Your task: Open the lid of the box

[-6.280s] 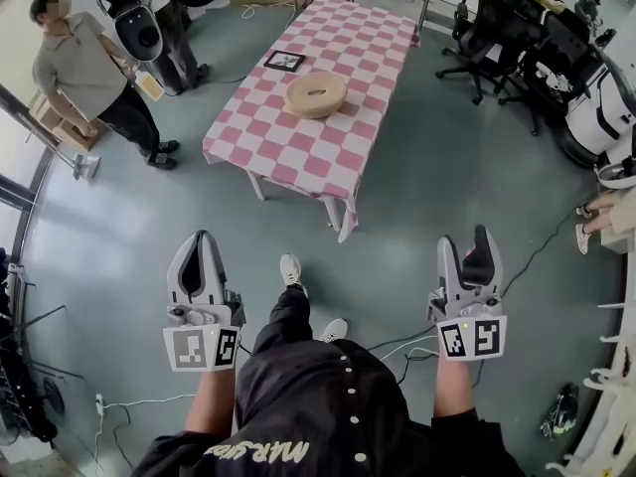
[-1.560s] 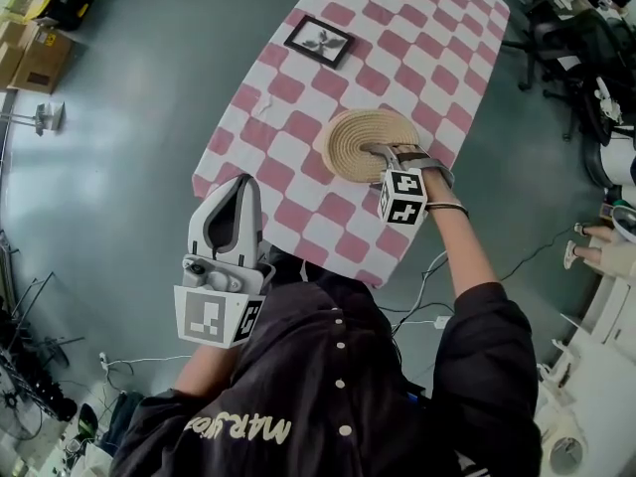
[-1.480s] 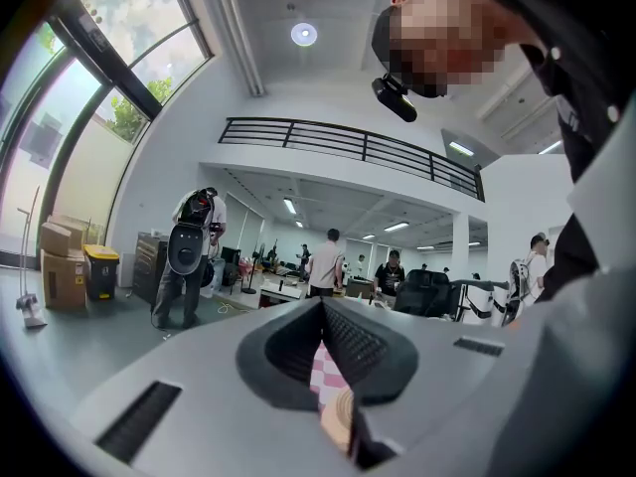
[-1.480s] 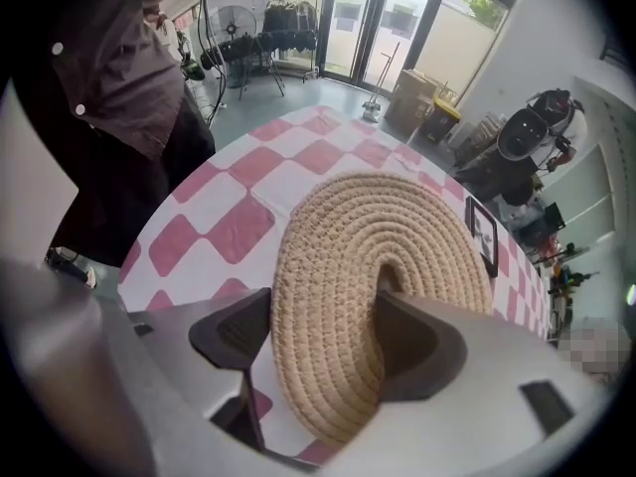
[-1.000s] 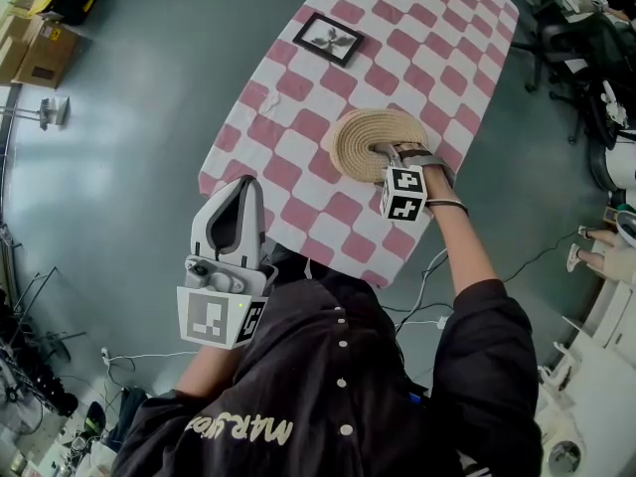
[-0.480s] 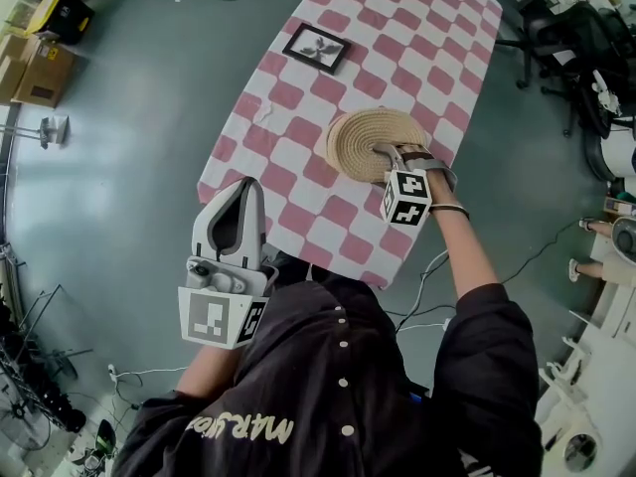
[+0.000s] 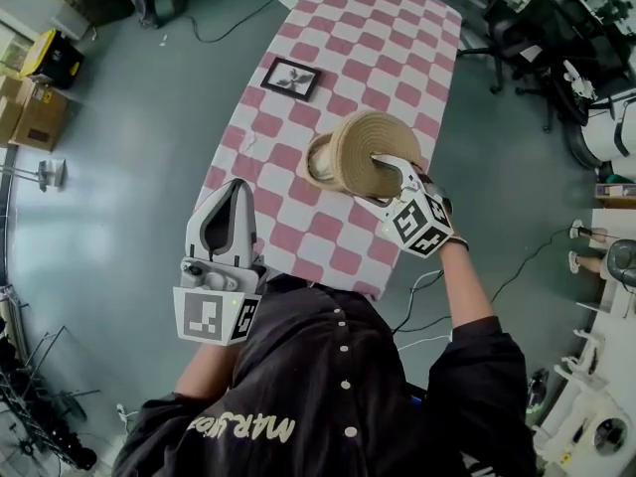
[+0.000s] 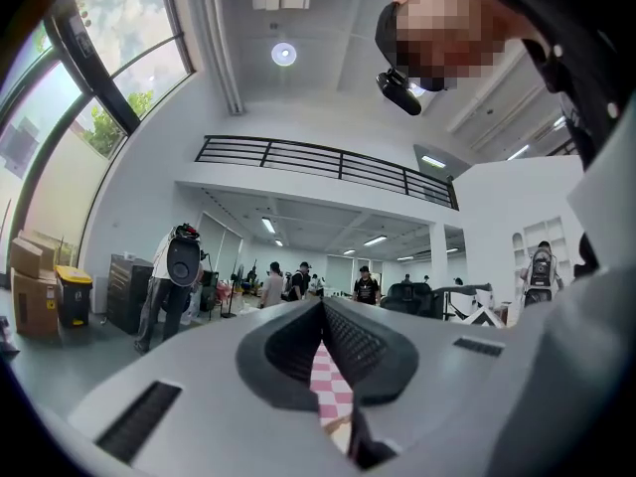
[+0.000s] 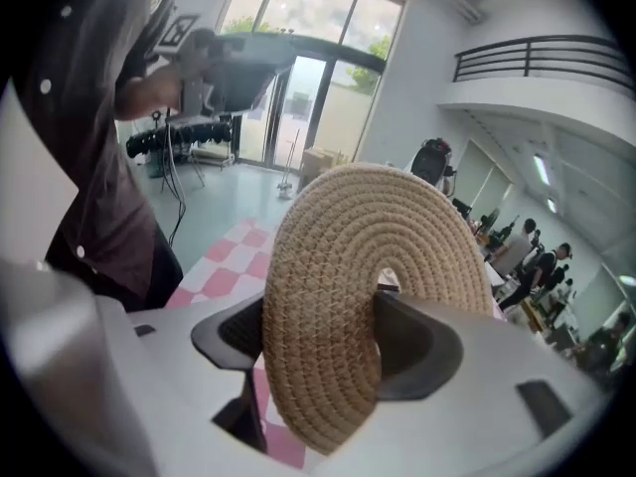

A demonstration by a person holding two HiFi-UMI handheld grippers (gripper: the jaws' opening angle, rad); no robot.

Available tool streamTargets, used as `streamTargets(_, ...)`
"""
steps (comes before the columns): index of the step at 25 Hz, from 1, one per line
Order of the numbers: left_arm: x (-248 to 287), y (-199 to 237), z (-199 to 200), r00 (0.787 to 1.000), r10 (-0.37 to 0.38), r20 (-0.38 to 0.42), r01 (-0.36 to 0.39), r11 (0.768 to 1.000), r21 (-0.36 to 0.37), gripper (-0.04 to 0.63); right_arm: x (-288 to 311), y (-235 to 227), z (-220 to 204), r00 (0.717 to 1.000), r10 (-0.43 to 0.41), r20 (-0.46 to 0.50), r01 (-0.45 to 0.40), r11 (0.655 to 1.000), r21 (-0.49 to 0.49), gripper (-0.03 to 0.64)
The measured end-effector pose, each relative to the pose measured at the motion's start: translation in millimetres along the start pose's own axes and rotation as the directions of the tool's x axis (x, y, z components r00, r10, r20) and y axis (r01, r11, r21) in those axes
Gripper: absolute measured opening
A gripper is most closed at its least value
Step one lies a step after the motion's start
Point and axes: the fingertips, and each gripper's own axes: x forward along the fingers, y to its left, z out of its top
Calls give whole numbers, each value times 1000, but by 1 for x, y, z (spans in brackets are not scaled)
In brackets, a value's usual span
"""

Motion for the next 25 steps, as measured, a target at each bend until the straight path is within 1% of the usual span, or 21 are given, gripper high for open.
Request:
streamTargets(2, 1, -4, 7, 1000, -12, 15, 12, 1000, 7, 9, -21, -4, 16, 997, -50, 66, 47, 998, 37, 316)
streamTargets(4, 1, -8, 13, 999, -22, 26, 22, 1000, 11, 9, -44, -8, 33, 984, -111, 139, 100, 991, 88, 316)
streamTargets(6, 4, -10, 19, 998, -37, 42, 37, 999, 18, 9, -70, -17, 49, 958, -194, 213, 164, 975, 153, 316)
streamTargets(8, 9, -12, 26, 997, -52, 60, 50, 998, 32, 9, -100, -29, 64, 919, -286, 273, 232, 949, 212, 316)
streamTargets(10, 11, -12, 32, 996, -58, 70, 55, 998, 41, 9, -131, -40, 76, 862, -385, 330, 292, 909, 298, 318)
streamTargets(12, 12, -11, 37, 995, -60, 78, 57, 997, 48, 9, -160, -47, 87, 798, -467, 382, 318, 864, 390, 318)
streamTargets(14, 13, -11, 41, 994, -64, 85, 59, 997, 55, 9, -187, -50, 95, 740, -533, 411, 337, 822, 459, 318)
streamTargets(18, 14, -8, 49, 993, -63, 100, 56, 996, 70, 9, -235, -56, 97, 630, -659, 411, 424, 735, 529, 318)
streamTargets(21, 14, -4, 55, 992, -59, 111, 50, 996, 78, 9, -266, -57, 95, 552, -734, 396, 469, 666, 581, 318)
streamTargets(23, 13, -2, 59, 991, -58, 118, 49, 995, 83, 9, -283, -57, 89, 504, -776, 379, 494, 619, 610, 319)
streamTargets(25, 13, 0, 63, 990, -60, 124, 49, 995, 88, 9, -297, -56, 83, 463, -811, 357, 524, 575, 628, 319)
